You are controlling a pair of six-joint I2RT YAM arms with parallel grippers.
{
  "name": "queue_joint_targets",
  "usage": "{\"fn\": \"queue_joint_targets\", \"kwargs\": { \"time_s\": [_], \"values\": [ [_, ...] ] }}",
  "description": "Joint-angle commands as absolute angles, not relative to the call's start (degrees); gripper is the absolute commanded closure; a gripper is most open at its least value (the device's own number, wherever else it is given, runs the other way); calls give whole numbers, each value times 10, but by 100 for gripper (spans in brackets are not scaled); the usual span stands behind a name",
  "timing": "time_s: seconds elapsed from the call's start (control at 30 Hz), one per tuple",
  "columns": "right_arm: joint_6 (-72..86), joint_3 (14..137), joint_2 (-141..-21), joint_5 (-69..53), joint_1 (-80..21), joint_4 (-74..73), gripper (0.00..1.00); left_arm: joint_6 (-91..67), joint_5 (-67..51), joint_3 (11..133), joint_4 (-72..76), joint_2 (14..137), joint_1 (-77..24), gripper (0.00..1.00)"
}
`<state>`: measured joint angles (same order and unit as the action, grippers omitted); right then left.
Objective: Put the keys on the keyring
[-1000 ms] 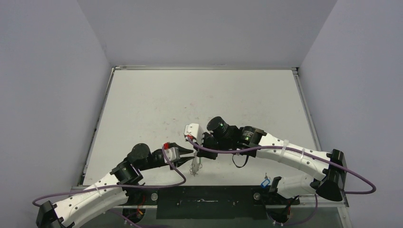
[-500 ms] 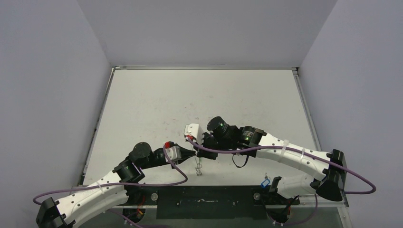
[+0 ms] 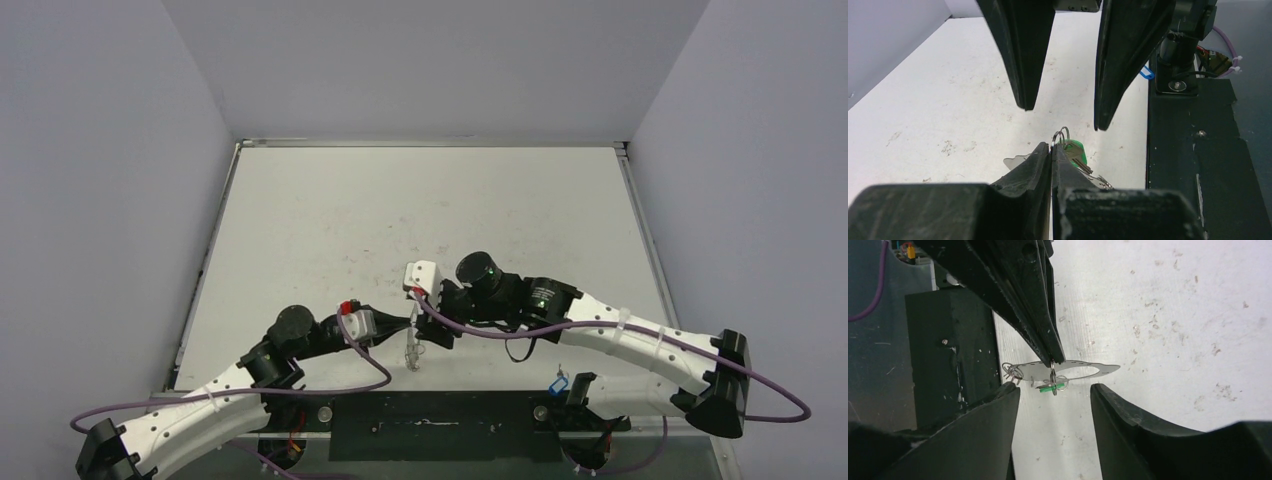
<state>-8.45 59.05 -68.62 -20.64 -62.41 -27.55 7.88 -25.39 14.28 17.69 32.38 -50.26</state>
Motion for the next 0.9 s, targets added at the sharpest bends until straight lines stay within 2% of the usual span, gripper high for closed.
{"fn": "queue_joint_targets", "kwargs": {
  "time_s": [0.0, 0.17, 0.43, 0.7, 0.77, 0.87],
  "values": [
    [-85, 544, -619, -205, -611, -167, 44, 48, -235, 116, 271, 306, -504, 100],
    [-80, 490, -588, -271, -584, -97, 48, 35, -234, 91, 331, 291, -504, 100],
    [-67, 429, -579, -331, -574, 13, 63, 16, -235, 66, 388, 279, -504, 100],
    [-48, 426, -614, -344, -573, 44, 65, 14, -238, 68, 389, 279, -504, 100],
    [-46, 427, -623, -347, -573, 48, 70, 14, -240, 67, 389, 279, -504, 100],
    [-47, 433, -635, -344, -573, 39, 86, 14, -239, 68, 388, 278, -504, 100]
  ]
}}
